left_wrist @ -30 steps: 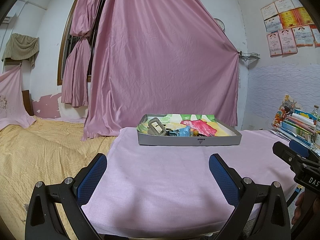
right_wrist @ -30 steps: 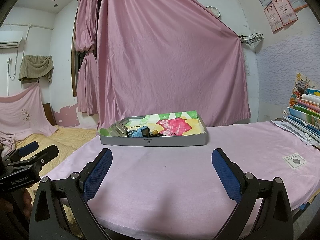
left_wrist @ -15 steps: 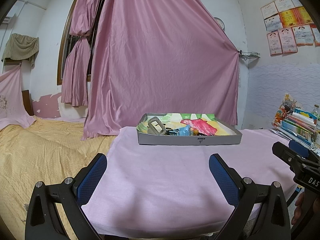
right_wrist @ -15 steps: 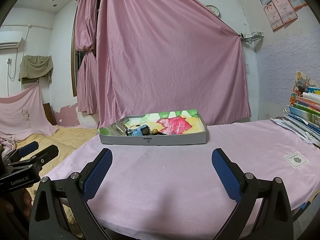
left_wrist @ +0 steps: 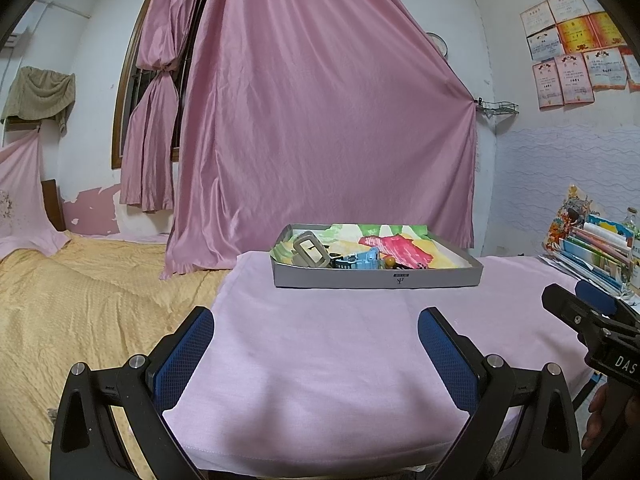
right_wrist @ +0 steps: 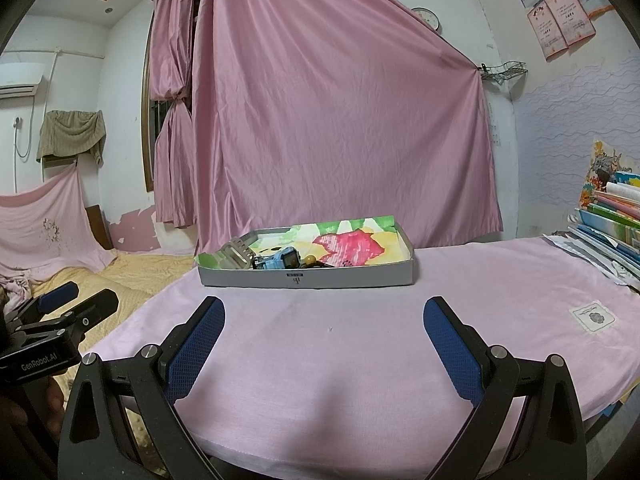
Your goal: Organize jewelry
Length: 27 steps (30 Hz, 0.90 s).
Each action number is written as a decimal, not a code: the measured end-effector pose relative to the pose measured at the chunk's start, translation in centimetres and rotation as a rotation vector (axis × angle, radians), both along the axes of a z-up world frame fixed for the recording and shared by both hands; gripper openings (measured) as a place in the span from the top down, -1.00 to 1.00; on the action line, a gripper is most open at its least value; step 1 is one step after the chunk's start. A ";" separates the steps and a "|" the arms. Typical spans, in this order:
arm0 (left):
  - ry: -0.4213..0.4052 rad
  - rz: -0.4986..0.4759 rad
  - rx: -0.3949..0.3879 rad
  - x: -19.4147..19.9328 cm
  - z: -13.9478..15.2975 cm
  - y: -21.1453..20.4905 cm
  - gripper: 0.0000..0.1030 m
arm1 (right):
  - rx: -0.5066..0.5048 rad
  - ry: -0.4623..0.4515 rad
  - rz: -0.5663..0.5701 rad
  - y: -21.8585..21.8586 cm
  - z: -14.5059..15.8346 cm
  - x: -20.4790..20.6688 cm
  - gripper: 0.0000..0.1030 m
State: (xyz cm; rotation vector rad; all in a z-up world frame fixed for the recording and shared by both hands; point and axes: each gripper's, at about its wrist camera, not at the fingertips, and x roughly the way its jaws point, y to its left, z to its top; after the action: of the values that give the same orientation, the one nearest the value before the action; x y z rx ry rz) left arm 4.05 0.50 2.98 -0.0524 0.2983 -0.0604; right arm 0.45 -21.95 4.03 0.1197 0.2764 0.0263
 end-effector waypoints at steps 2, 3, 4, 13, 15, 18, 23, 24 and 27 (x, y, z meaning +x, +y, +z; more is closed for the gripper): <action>0.001 -0.002 0.000 0.0 0.0 0.1 -0.99 | 0.001 0.002 -0.001 0.0 -0.1 0.0 -0.90; 0.002 -0.002 0.000 0.1 0.0 0.0 -0.99 | 0.001 0.001 -0.001 0.1 -0.1 0.0 -0.90; 0.002 -0.003 0.001 0.1 -0.1 0.1 -0.99 | 0.001 0.002 -0.002 0.1 -0.1 0.0 -0.90; 0.008 -0.013 -0.001 0.0 -0.3 0.1 -0.99 | 0.002 0.006 -0.003 0.3 -0.3 -0.1 -0.90; 0.009 -0.015 -0.001 0.0 -0.3 0.1 -0.99 | 0.002 0.008 -0.002 0.2 -0.3 0.0 -0.90; 0.018 -0.017 0.003 0.2 -0.3 -0.2 -0.99 | 0.001 0.010 -0.001 0.3 -0.4 0.0 -0.90; 0.010 0.001 0.014 0.4 -0.1 -0.3 -0.99 | 0.000 0.013 -0.002 0.4 -0.5 0.0 -0.90; 0.008 -0.004 0.012 0.4 -0.1 -0.3 -0.99 | 0.000 0.013 -0.002 0.4 -0.4 0.0 -0.90; 0.004 -0.001 0.017 0.4 -0.1 -0.4 -0.99 | -0.001 0.016 -0.003 0.3 -0.5 0.0 -0.90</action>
State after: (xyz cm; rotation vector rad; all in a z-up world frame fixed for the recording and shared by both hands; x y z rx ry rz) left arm 4.42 0.13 2.90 -0.0353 0.3028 -0.0587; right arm 0.50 -21.60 3.58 0.1195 0.2920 0.0225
